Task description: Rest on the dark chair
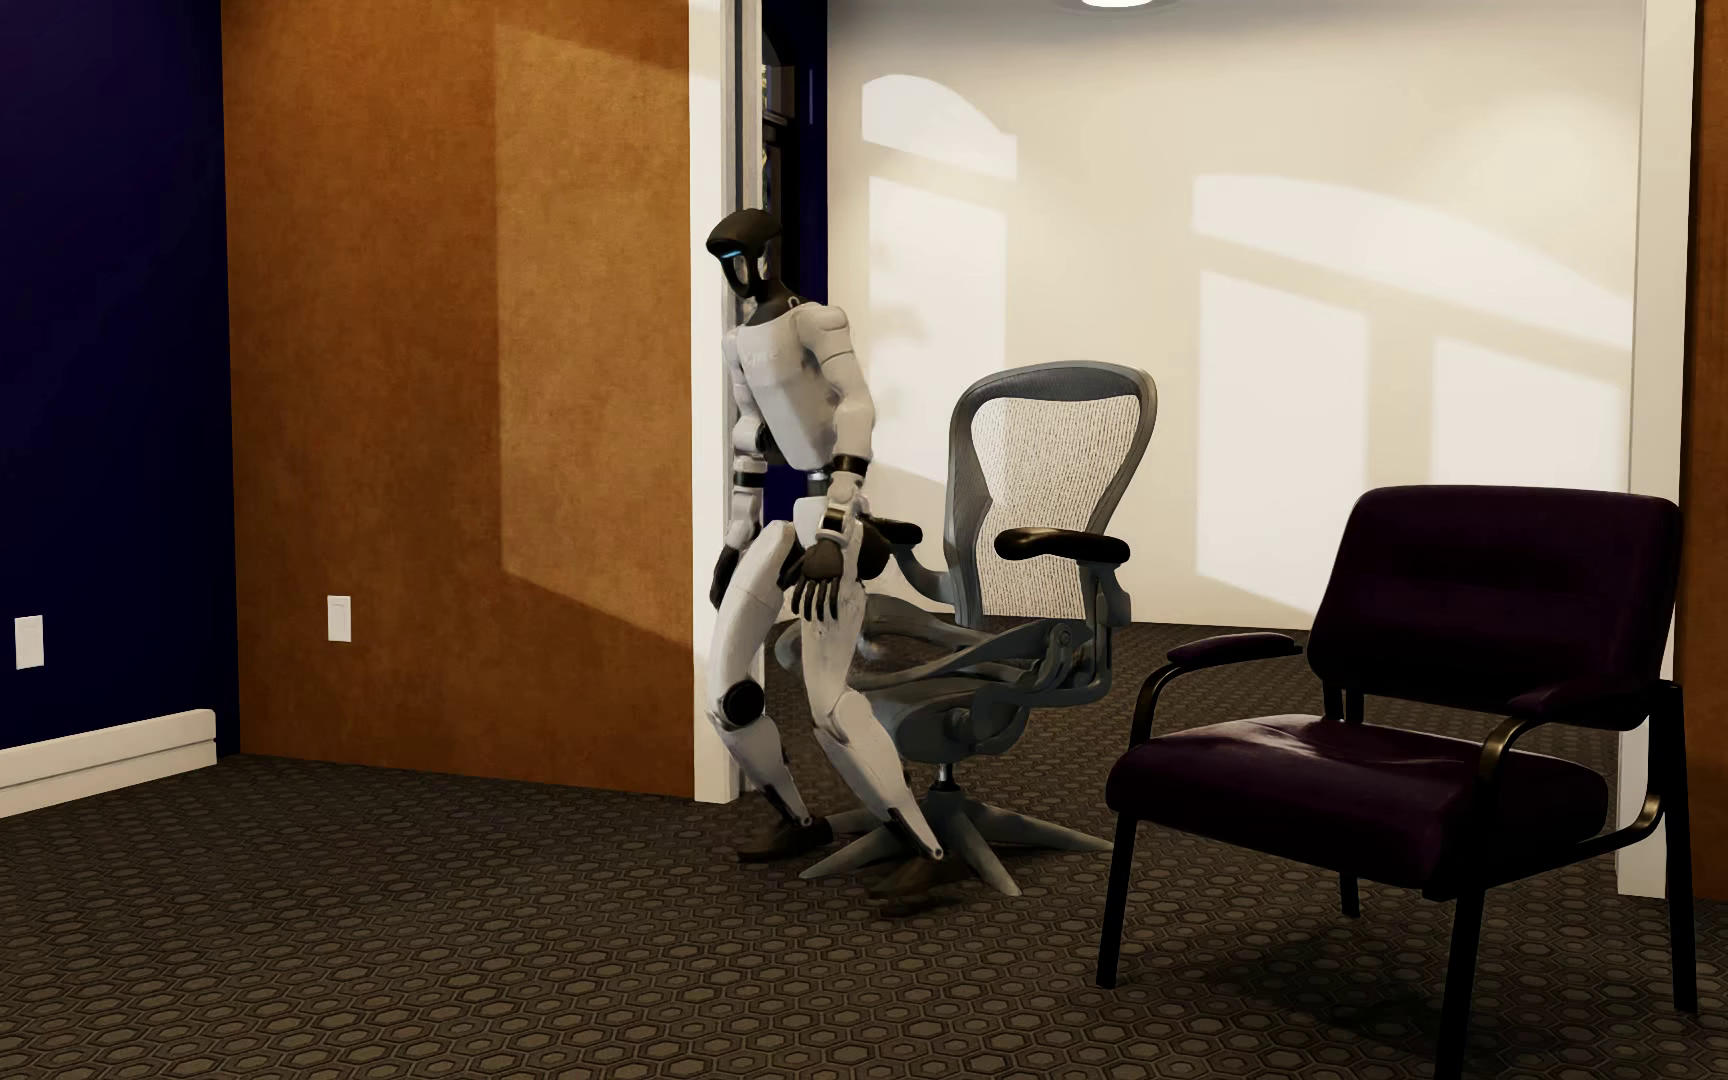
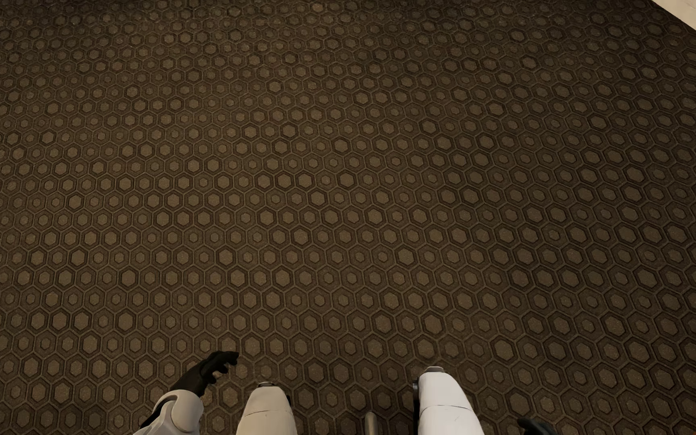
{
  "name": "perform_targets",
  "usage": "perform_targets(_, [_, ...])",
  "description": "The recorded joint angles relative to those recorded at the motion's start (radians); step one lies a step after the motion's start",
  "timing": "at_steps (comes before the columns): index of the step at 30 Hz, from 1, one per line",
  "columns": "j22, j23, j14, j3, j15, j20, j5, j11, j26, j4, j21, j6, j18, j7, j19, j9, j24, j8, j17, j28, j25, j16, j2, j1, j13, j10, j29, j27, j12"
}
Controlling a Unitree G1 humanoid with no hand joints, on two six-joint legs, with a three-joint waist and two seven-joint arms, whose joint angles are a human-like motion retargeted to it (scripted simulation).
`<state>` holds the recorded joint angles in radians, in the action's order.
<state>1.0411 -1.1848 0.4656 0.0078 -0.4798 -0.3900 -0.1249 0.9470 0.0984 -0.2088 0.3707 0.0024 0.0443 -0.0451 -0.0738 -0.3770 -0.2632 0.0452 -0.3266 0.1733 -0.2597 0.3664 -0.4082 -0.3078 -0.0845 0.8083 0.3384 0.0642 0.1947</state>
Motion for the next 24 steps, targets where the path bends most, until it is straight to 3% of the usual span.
perform_targets(1, [-0.003,-0.012,-0.062,0.009,0.019,-0.013,-0.005,-0.121,0.012,0.021,0.000,-0.009,0.006,-0.035,-0.014,0.028,-0.015,-0.020,-0.001,0.000,-0.026,-0.004,0.106,0.073,0.007,-0.082,-0.019,-0.001,-0.022])
perform_targets(3, [0.012,-0.018,-0.079,0.034,0.085,0.016,0.025,-0.330,-0.002,0.047,-0.020,-0.008,-0.030,-0.045,0.015,0.095,-0.047,-0.044,0.017,-0.027,-0.052,-0.027,0.287,0.096,0.020,-0.034,-0.070,0.001,-0.080])
perform_targets(4, [0.023,0.006,-0.099,0.041,0.102,0.013,0.023,-0.414,0.009,0.065,-0.019,-0.019,0.026,-0.064,0.014,0.116,-0.041,-0.061,0.017,0.000,-0.061,-0.033,0.349,0.042,0.005,0.016,-0.047,-0.019,-0.092])
perform_targets(5, [0.036,0.022,-0.098,0.059,0.124,0.032,0.037,-0.508,-0.011,0.065,-0.013,-0.012,0.052,-0.044,0.031,0.126,-0.046,-0.086,0.023,-0.033,-0.054,-0.048,0.446,0.029,0.004,0.031,-0.053,-0.007,-0.127])
perform_targets(6, [0.053,0.043,-0.094,0.078,0.125,0.043,0.039,-0.558,0.001,0.071,0.006,-0.020,0.062,-0.031,0.035,0.128,-0.043,-0.102,0.030,-0.034,-0.054,-0.055,0.496,-0.011,-0.027,0.018,-0.053,-0.020,-0.138])
perform_targets(8, [0.089,0.099,-0.189,0.111,0.142,0.084,0.043,-0.696,0.015,0.075,0.074,-0.031,0.100,-0.020,0.041,0.132,0.024,-0.132,0.033,-0.036,-0.055,-0.077,0.632,-0.071,-0.092,-0.112,-0.027,-0.030,-0.165])
perform_targets(9, [0.113,0.128,-0.237,0.124,0.156,0.100,0.049,-0.788,0.011,0.082,0.091,-0.032,0.103,-0.019,0.035,0.140,0.016,-0.142,0.033,-0.051,-0.064,-0.083,0.715,-0.108,-0.130,-0.189,-0.030,-0.038,-0.179])
perform_targets(10, [0.121,0.154,-0.286,0.136,0.179,0.109,0.055,-0.874,0.017,0.116,0.113,-0.034,0.079,-0.017,0.033,0.150,0.023,-0.150,0.034,-0.038,-0.058,-0.090,0.789,-0.146,-0.172,-0.261,-0.021,-0.057,-0.200])
perform_targets(11, [0.122,0.179,-0.303,0.145,0.161,0.137,0.054,-0.889,0.014,0.140,0.127,-0.034,0.031,-0.016,0.018,0.168,0.017,-0.162,0.037,-0.068,-0.087,-0.098,0.828,-0.165,-0.197,-0.344,-0.028,-0.035,-0.230])
perform_targets(12, [0.119,0.208,-0.287,0.148,0.154,0.171,0.056,-0.889,0.017,0.141,0.149,-0.036,-0.022,-0.017,0.017,0.169,0.013,-0.166,0.048,-0.077,-0.069,-0.096,0.861,-0.160,-0.229,-0.418,-0.014,-0.053,-0.243])
perform_targets(13, [0.114,0.225,-0.291,0.147,0.160,0.197,0.054,-0.889,0.006,0.136,0.165,-0.033,-0.027,-0.011,-0.004,0.174,0.002,-0.168,0.055,-0.077,-0.068,-0.100,0.897,-0.152,-0.244,-0.452,-0.009,-0.056,-0.266])
perform_targets(14, [0.118,0.225,-0.309,0.164,0.192,0.189,0.029,-0.873,0.003,0.138,0.167,-0.034,-0.016,-0.004,-0.044,0.190,0.014,-0.183,0.056,-0.056,-0.063,-0.110,0.919,-0.139,-0.243,-0.439,0.019,-0.045,-0.289])
perform_targets(15, [0.125,0.219,-0.331,0.161,0.214,0.202,0.017,-0.804,0.007,0.145,0.165,-0.042,-0.019,-0.001,-0.044,0.195,0.007,-0.179,0.059,-0.058,-0.061,-0.109,0.915,-0.136,-0.238,-0.382,0.022,-0.036,-0.302])
perform_targets(17, [0.135,0.207,-0.303,0.146,0.297,0.151,-0.020,-0.496,0.015,0.179,0.116,-0.070,-0.005,-0.021,-0.102,0.198,0.012,-0.134,0.061,-0.073,-0.036,-0.087,0.836,-0.082,-0.166,-0.319,0.028,-0.025,-0.308])
perform_targets(18, [0.141,0.187,-0.281,0.125,0.421,0.153,-0.034,-0.299,0.032,0.220,0.106,-0.068,-0.072,-0.022,-0.148,0.182,0.013,-0.096,0.051,-0.082,-0.019,-0.083,0.775,0.009,-0.123,-0.347,0.008,-0.038,-0.294])
perform_targets(19, [0.132,0.165,-0.251,0.100,0.616,0.158,-0.033,-0.094,0.038,0.239,0.089,-0.072,-0.138,-0.012,-0.175,0.177,0.017,-0.085,0.048,-0.087,-0.007,-0.059,0.659,0.077,-0.091,-0.367,-0.013,-0.042,-0.269])
perform_targets(20, [0.123,0.137,-0.232,0.069,0.569,0.155,-0.020,0.065,0.025,0.239,0.068,-0.064,-0.151,-0.019,-0.164,0.165,0.015,-0.080,0.053,-0.117,-0.002,-0.035,0.581,0.168,-0.049,-0.414,-0.044,-0.026,-0.242])
perform_targets(21, [0.114,0.100,-0.196,0.049,0.449,0.137,-0.017,0.217,0.025,0.235,0.053,-0.052,-0.170,0.015,-0.118,0.146,0.005,-0.070,0.056,-0.118,0.005,-0.013,0.479,0.257,-0.003,-0.444,-0.034,-0.012,-0.214])
perform_targets(24, [0.105,-0.007,-0.109,-0.029,0.296,0.033,0.020,0.273,-0.007,0.219,-0.042,-0.019,-0.163,0.055,-0.146,0.124,0.024,-0.016,0.067,-0.103,0.041,0.045,0.199,0.525,0.111,-0.591,-0.028,0.009,-0.104])
